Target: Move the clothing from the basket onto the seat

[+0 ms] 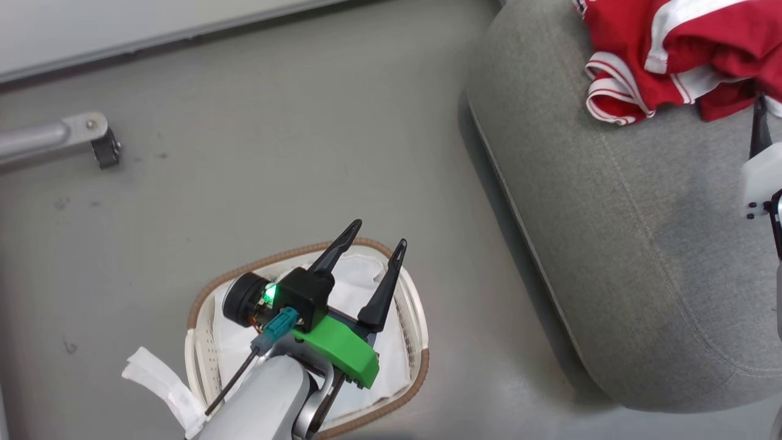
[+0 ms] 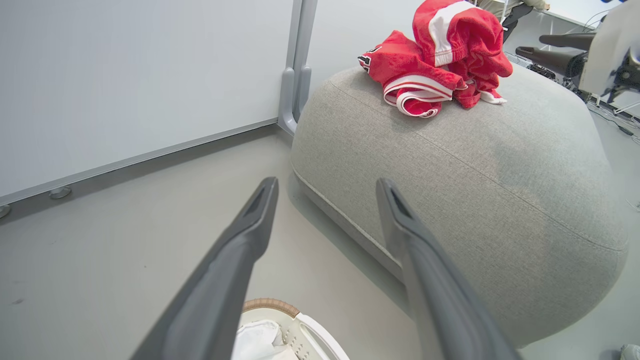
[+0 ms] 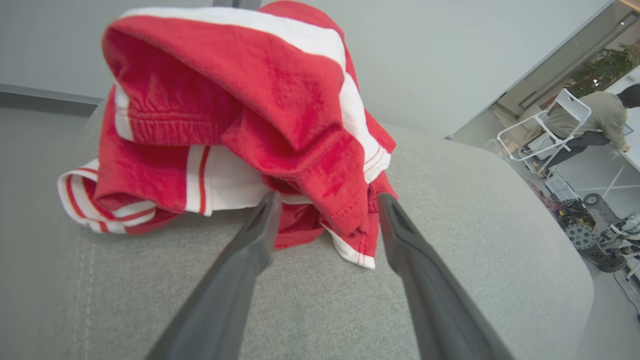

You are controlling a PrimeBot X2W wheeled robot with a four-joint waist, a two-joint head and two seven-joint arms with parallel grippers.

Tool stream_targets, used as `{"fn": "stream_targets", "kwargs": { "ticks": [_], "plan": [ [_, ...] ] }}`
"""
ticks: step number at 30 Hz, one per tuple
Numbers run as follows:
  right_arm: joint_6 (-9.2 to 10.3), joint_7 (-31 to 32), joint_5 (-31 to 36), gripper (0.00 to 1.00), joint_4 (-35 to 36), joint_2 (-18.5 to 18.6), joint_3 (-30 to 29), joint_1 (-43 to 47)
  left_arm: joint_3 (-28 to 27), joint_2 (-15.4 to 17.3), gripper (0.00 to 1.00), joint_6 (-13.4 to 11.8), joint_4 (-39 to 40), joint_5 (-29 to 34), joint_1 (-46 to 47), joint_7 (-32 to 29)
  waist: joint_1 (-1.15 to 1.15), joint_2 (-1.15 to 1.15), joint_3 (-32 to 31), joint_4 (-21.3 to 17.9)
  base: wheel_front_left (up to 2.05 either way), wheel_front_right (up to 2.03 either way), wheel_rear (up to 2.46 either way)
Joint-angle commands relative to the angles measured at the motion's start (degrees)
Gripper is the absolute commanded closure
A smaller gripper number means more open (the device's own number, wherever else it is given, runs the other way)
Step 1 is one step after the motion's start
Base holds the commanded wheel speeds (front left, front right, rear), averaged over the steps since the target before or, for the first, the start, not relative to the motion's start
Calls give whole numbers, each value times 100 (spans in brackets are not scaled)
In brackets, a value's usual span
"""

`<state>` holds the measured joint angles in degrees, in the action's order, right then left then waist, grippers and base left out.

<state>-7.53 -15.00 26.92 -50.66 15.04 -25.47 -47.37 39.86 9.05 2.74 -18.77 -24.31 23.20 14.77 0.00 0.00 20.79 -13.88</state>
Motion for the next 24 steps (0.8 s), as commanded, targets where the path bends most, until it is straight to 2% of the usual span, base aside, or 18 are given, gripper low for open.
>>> {"fn": "stream_targets", "kwargs": {
  "ticks": [1,6,15,24],
  "plan": [
    [8,-25,-128,0,65,31,87,153,-73,-17,0,-38,-8,-40,-113,44,0,0,-521,-51,0,0,0],
    [8,-26,-494,0,244,141,566,407,-491,-60,0,-162,60,-212,-357,41,0,0,-1098,149,0,0,0],
    [8,-26,-1032,0,645,15,1367,591,-1502,-40,0,-539,251,-348,-950,37,0,0,-1678,699,0,0,0],
    [8,-26,-1757,0,1244,-496,1945,1192,-2291,109,0,-709,419,-445,-1649,39,0,0,-1987,1185,0,0,0]
  ]
}}
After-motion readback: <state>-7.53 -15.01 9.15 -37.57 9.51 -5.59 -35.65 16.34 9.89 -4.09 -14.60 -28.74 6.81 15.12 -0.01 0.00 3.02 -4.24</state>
